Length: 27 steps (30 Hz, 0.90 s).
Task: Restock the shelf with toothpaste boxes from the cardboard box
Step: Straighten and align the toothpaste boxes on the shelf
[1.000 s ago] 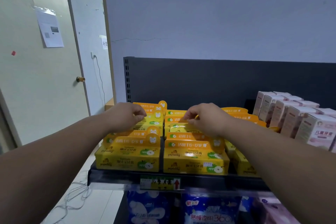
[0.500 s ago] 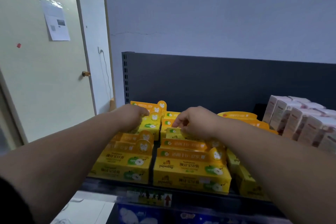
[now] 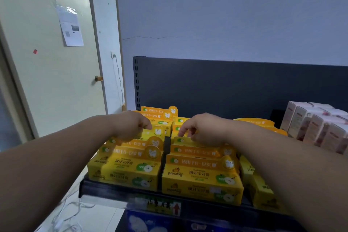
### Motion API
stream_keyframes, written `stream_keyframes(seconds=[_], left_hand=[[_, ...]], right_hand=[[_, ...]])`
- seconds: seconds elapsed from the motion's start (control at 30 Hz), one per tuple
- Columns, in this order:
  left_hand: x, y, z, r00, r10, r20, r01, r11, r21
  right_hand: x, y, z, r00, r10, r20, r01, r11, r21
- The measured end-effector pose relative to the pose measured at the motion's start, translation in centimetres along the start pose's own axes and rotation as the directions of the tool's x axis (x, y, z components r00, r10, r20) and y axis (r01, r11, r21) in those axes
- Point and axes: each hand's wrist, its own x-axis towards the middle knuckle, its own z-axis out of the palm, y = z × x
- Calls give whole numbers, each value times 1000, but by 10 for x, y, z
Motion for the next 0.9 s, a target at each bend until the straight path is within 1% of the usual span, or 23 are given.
stream_keyframes(seconds=[0.13, 0.47, 0.63, 0.77, 0.9], left_hand=[[-7, 3, -4, 999, 5, 52, -7, 1000, 23], [-11, 4, -3, 997, -23, 78, 25, 999, -25], [-12, 4, -3, 997, -17, 72, 21, 998, -55], [-12, 3, -2, 998, 18, 57, -15, 998, -55], [-10, 3, -2, 998, 38, 59, -35, 998, -47]], right_hand=[[0, 0, 2, 1000, 16, -23, -16, 1000, 12], [9, -4, 12, 990, 22, -138, -13, 998, 65], [7, -2, 9, 991, 23, -134, -9, 994, 104], [6, 5, 4, 997, 28, -66, -27, 999, 18], [6, 6, 2, 999, 34, -7, -34, 999, -3]])
